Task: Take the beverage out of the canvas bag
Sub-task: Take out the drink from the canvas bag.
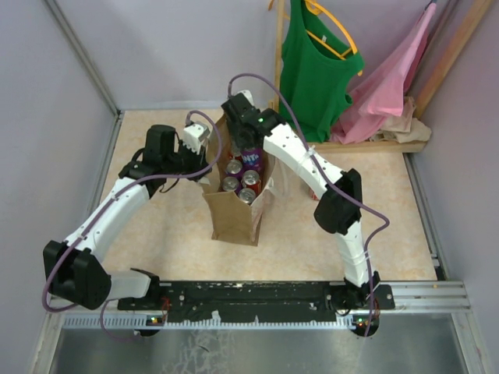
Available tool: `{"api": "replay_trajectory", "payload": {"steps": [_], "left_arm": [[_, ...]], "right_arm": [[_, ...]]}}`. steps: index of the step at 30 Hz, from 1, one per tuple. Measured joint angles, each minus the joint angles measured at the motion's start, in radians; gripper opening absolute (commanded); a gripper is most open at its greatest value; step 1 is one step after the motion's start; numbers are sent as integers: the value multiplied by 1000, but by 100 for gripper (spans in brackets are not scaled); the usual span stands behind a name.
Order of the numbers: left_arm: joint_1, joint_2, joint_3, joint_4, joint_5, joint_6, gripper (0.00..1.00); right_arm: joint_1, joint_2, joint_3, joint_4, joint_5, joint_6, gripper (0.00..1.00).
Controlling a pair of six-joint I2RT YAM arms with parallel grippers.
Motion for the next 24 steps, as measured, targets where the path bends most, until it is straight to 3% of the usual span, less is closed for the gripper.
{"api": "replay_trajectory", "payload": {"steps": [5, 24], "left_arm": [[0, 0, 0, 1, 1, 4, 25], [0, 0, 0, 3, 1, 17, 25]], "right_arm": [[0, 0, 77, -19, 9, -10, 0], [0, -5, 107, -44, 7, -18, 0]]}}
